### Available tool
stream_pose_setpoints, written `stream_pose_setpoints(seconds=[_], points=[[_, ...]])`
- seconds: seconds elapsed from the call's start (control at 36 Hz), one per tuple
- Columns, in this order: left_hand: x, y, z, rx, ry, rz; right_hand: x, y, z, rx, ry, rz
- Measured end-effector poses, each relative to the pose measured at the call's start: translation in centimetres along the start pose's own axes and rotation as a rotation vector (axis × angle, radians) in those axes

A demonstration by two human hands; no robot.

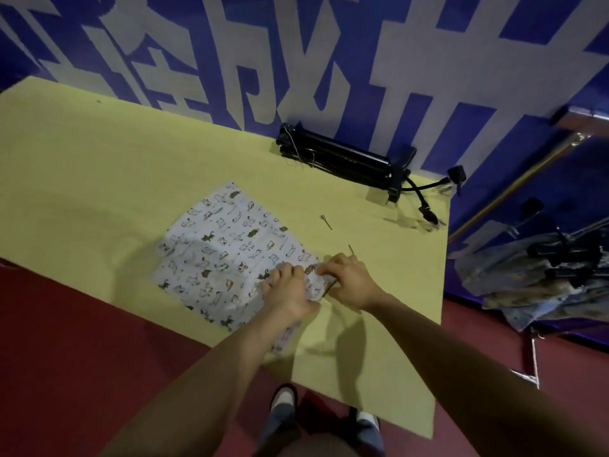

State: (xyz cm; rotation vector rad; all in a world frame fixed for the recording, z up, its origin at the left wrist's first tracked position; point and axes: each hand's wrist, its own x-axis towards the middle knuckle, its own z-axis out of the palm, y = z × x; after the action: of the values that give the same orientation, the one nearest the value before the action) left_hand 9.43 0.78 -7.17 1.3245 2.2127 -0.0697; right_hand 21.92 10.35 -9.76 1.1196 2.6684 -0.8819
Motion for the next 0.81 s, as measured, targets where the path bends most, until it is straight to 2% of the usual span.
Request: stream_pose_setpoints(seconds=[0.14, 0.25, 0.36, 0.5, 0.64, 0.72, 0.81], points=[[0.3, -0.6, -1.5, 0.046, -0.030, 0.092, 0.5, -1.0, 0.5, 0.126, 0.195, 0.136], [0.4, -0.7, -3.0, 0.095, 0.099, 0.195, 1.3, -2.2, -0.7, 0.286, 0.335, 0.168], [0.1, -0.4, -5.0, 0.019, 0.105, 0.300, 2.2, -3.0, -2.7, 0.379, 0.419, 0.134], [0.8, -0.5, -7.2, 0.227, 0.055, 0.487, 3.0, -3.1, -5.3, 0.421, 0.498, 0.090], [2.0, -0.4, -9.5, 0.148, 0.064, 0.458, 3.2, -2.5, -6.8, 0.553, 0.479, 0.112], [2.7, -0.5, -10.8, 0.047, 0.121, 0.400, 2.7, -1.3, -6.1, 0.609, 0.530, 0.269], [3.3, -0.5, -11.5, -0.027, 0.115, 0.359, 2.5, 0.5, -4.7, 0.447, 0.530, 0.425]])
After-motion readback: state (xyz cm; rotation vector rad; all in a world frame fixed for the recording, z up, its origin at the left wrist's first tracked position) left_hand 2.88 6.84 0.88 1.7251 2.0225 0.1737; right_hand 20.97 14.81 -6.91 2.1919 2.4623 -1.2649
